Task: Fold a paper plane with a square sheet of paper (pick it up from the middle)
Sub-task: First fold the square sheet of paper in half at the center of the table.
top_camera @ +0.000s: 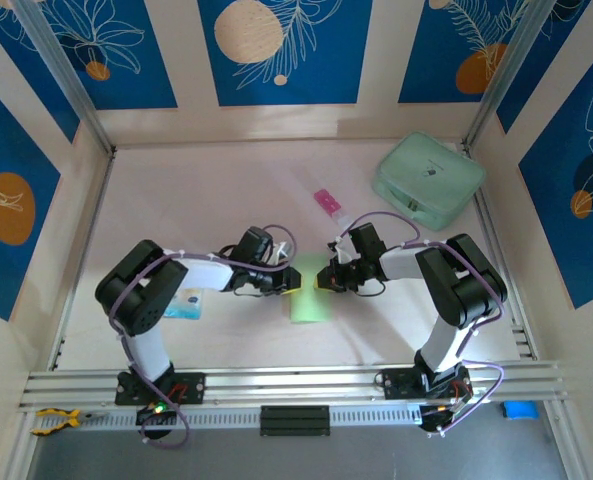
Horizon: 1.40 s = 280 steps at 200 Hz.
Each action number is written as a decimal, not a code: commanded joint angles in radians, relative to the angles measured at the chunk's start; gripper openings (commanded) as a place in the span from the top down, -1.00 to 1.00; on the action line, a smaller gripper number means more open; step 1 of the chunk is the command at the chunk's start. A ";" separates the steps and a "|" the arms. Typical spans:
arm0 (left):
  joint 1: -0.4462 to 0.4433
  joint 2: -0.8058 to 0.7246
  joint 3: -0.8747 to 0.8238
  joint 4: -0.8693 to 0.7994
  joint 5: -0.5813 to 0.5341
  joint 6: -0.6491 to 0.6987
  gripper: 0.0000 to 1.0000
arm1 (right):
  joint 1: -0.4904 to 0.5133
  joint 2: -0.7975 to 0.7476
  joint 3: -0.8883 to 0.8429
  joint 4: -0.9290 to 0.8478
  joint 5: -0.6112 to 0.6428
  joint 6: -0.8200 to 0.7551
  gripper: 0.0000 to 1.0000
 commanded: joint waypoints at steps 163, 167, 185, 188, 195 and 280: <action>-0.090 -0.072 0.045 -0.251 -0.057 0.105 0.67 | -0.005 0.023 -0.035 -0.107 0.073 -0.016 1.00; -0.091 -0.068 0.045 -0.261 -0.067 0.106 0.67 | -0.005 0.023 -0.035 -0.107 0.072 -0.016 1.00; -0.091 -0.046 0.040 -0.306 -0.110 0.117 0.69 | -0.004 0.023 -0.035 -0.108 0.070 -0.016 1.00; -0.091 -0.044 0.038 -0.308 -0.111 0.118 0.69 | -0.005 0.022 -0.035 -0.108 0.071 -0.016 1.00; -0.092 -0.040 0.029 -0.305 -0.109 0.119 0.70 | -0.005 0.025 -0.035 -0.108 0.070 -0.016 1.00; -0.129 -0.136 -0.067 -0.401 -0.142 0.191 0.69 | -0.006 0.031 -0.030 -0.110 0.075 -0.016 1.00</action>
